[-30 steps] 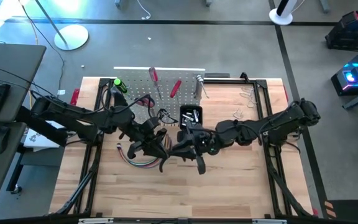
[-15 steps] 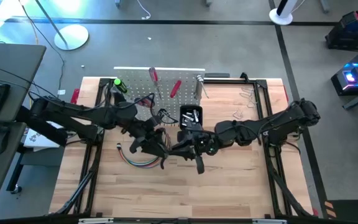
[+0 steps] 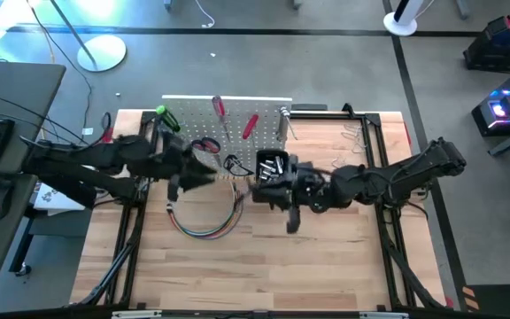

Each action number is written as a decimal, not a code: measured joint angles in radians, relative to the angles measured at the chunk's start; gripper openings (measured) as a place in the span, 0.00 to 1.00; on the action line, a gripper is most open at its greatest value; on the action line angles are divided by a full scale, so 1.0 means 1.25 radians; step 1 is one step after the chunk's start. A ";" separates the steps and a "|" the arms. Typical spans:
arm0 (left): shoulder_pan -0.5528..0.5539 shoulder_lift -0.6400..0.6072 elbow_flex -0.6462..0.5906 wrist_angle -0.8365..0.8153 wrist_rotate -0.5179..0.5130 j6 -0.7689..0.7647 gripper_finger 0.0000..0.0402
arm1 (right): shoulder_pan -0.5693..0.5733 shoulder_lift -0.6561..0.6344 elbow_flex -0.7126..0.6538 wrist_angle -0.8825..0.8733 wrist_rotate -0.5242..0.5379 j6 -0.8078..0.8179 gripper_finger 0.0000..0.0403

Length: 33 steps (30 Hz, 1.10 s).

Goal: Hang tools onto peg board
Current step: Hang the plier on the peg board

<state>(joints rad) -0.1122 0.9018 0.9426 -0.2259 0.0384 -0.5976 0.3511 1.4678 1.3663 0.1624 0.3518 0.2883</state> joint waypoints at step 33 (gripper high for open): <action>-0.167 0.293 -0.092 1.065 -0.353 0.078 0.42 | -0.050 0.051 0.000 0.772 0.136 -0.250 0.04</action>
<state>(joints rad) -0.3216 1.2675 0.8274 1.1048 -0.4032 -0.5000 0.2892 1.5310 1.3663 1.1274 0.5223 -0.0238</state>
